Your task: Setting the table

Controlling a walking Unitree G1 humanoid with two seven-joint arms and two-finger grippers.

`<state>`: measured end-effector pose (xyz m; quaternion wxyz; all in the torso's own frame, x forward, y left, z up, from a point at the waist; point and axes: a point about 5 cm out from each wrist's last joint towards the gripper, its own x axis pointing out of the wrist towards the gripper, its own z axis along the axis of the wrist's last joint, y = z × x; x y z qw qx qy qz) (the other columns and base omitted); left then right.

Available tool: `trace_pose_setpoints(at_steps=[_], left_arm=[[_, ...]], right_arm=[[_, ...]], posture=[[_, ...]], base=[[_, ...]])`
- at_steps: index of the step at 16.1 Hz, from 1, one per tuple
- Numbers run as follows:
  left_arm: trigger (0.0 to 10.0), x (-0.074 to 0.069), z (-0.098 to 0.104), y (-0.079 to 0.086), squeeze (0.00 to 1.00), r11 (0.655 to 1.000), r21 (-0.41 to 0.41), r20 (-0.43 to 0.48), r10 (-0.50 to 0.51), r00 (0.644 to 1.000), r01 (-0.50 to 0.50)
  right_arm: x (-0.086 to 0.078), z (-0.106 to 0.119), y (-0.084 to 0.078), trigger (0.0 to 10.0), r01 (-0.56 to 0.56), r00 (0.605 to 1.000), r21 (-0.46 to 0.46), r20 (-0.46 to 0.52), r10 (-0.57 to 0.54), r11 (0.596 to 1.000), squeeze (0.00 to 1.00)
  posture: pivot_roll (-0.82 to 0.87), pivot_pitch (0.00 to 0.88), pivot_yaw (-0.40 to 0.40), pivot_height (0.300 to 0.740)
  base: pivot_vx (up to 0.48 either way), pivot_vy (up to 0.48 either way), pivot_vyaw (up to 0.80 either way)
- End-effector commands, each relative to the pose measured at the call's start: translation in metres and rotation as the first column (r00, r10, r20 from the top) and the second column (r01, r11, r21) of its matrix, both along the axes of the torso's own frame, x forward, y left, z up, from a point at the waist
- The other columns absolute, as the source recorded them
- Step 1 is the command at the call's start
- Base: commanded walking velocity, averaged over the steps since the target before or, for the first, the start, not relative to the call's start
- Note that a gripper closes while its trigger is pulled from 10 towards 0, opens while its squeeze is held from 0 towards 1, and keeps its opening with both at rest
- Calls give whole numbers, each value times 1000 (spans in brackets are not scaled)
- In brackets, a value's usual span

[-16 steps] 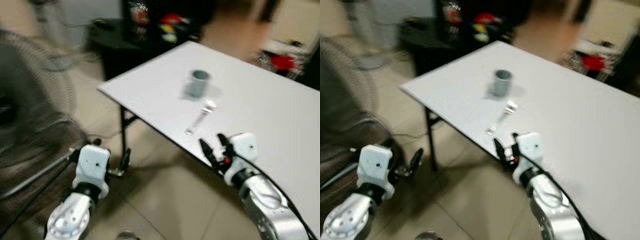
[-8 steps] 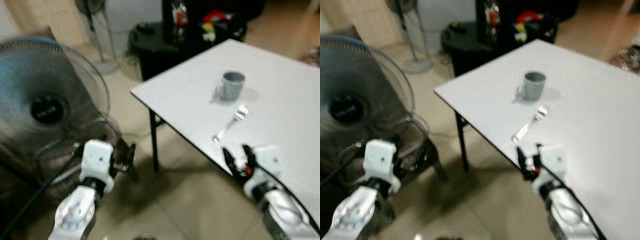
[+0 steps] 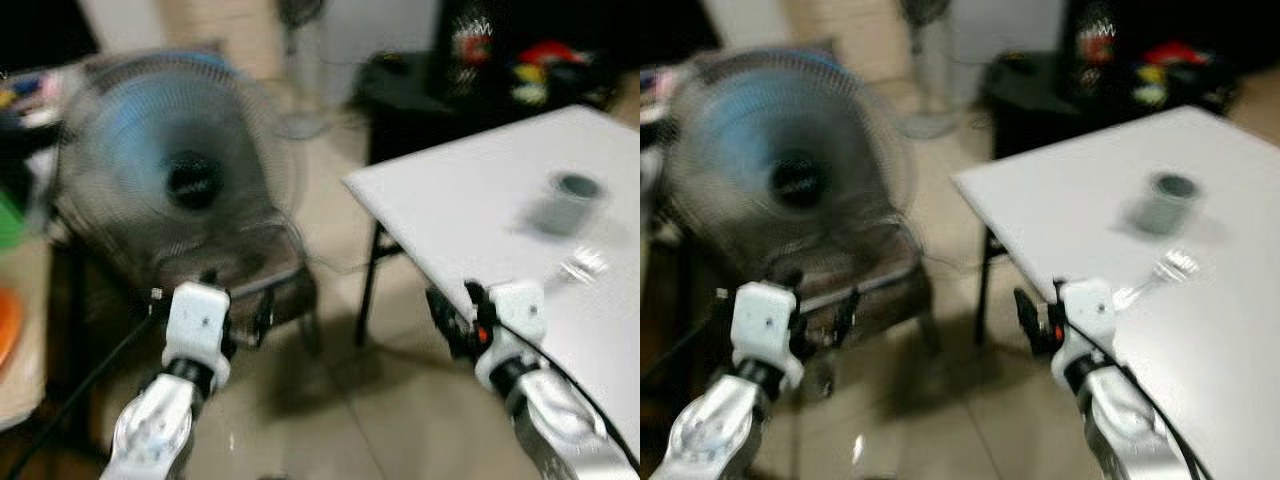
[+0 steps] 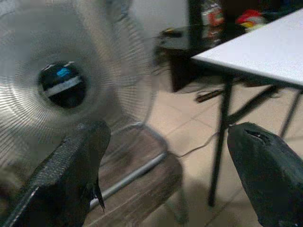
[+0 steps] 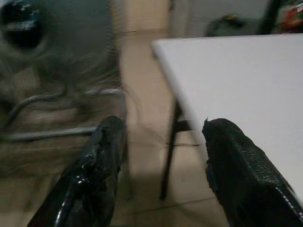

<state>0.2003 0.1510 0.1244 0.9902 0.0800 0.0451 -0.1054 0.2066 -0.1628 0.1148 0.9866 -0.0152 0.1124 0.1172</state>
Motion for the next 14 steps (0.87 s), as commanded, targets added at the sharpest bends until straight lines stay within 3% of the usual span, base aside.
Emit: trace_pose_setpoints(at_steps=[1, 6, 14], left_arm=[[10000, -1, 1, 3, 0, 1000, 13, -3, 22, 1000, -22], [10000, -2, 0, 4, 0, 999, 41, -3, 13, 1000, -13], [10000, 6, 4, 14, 0, 998, 57, 5, 40, 999, -40]], right_arm=[[2, 1, 6, 10000, -34, 999, 1, -2, 34, 999, 0], [7, -9, 14, 10000, -83, 994, 44, -65, 86, 996, 0], [19, -8, 29, 10000, -151, 988, 89, -31, 154, 985, 0]], posture=[[64, 11, 20, 740], [72, 9, 9, 740], [107, 0, 30, 740]], base=[[0, 0, 800], [0, 0, 800], [0, 0, 800]])
